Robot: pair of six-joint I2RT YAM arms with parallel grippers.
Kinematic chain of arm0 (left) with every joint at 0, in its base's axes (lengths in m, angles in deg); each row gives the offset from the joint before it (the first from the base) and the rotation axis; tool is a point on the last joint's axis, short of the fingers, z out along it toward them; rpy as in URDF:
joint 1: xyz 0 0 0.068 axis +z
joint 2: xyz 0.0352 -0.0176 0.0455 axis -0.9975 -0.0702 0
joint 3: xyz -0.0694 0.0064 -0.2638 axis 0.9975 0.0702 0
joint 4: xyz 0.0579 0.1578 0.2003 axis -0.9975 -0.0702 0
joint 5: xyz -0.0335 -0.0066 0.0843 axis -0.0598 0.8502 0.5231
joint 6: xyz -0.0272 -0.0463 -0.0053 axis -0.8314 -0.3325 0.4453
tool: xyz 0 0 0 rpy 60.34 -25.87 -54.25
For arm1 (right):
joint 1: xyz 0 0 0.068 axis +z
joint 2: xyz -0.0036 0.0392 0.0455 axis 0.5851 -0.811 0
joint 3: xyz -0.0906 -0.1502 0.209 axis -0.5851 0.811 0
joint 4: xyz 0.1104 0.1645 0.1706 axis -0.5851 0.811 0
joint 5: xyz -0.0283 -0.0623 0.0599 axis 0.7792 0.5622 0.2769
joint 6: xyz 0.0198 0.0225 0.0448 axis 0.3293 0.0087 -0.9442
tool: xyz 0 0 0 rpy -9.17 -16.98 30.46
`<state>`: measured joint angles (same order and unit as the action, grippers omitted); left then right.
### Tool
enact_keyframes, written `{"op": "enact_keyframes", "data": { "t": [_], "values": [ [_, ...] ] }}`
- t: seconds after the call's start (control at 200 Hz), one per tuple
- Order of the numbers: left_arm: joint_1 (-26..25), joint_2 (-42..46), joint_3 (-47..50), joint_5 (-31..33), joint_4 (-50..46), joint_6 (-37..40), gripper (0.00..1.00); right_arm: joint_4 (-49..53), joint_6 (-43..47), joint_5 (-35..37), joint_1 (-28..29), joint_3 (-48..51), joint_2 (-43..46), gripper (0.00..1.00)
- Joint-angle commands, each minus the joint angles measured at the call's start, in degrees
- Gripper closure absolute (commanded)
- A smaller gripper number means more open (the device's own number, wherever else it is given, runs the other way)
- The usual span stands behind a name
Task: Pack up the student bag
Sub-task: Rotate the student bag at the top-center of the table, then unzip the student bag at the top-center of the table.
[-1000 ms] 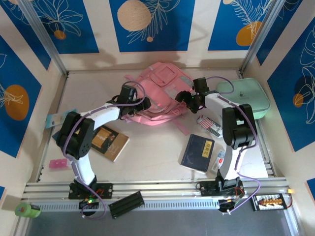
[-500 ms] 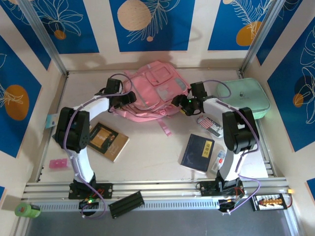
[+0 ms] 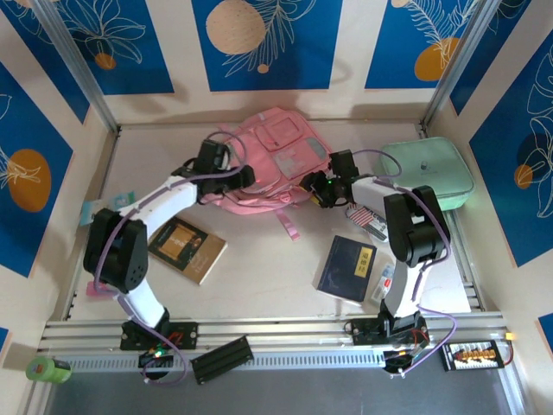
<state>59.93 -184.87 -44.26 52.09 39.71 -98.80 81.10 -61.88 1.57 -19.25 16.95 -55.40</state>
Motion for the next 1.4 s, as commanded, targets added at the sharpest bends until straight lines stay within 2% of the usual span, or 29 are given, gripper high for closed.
{"op": "enact_keyframes", "data": {
  "t": [0.0, 0.105, 0.26, 0.405, 0.61, 0.745, 0.875, 1.045, 1.155, 1.395],
  "values": [
    [-5.6, 0.1, 1.4, 4.9, -2.3, -4.5, 0.27, -0.5, -2.0, 1.3, 0.4, -2.4, -2.5, 0.49],
    [-11.0, -0.6, 1.5, 8.4, -2.0, -7.7, 0.31, -0.5, -1.6, 2.1, 0.6, -3.2, -3.6, 0.58],
    [-18.1, -3.4, -0.8, 12.1, -2.0, -9.1, 0.36, -1.3, 0.9, 2.6, 1.2, -2.5, -1.6, 0.84],
    [-21.0, -5.3, -2.5, 13.5, -1.2, -10.2, 0.43, -4.0, 2.2, 1.2, 1.2, 0.6, 3.2, 0.93],
    [-21.9, -6.5, -3.1, 14.5, 0.8, -13.0, 0.45, -6.9, 0.9, -5.2, 1.1, 2.6, 8.5, 0.95],
    [-22.0, -8.7, -6.6, 16.9, -1.2, -13.1, 0.47, -5.9, -1.4, -7.9, 1.1, 2.1, 9.4, 0.96],
    [-22.0, -10.4, -9.4, 18.1, -2.1, -10.5, 0.57, -4.9, -3.6, -10.0, 1.1, 0.9, 9.7, 0.97],
    [-22.1, -12.0, -12.4, 22.9, -6.9, -9.9, 0.69, -1.4, -2.8, -9.9, 1.8, -1.8, 10.7, 0.98],
    [-22.1, -11.9, -12.3, 25.0, -7.3, -9.4, 0.69, -1.2, -3.1, -9.7, 1.9, -2.1, 11.0, 0.98],
    [-22.1, -13.5, -13.4, 23.9, -6.6, -8.2, 0.71, -0.9, -3.2, -10.3, 2.1, -3.1, 10.6, 0.98]
  ]
}}
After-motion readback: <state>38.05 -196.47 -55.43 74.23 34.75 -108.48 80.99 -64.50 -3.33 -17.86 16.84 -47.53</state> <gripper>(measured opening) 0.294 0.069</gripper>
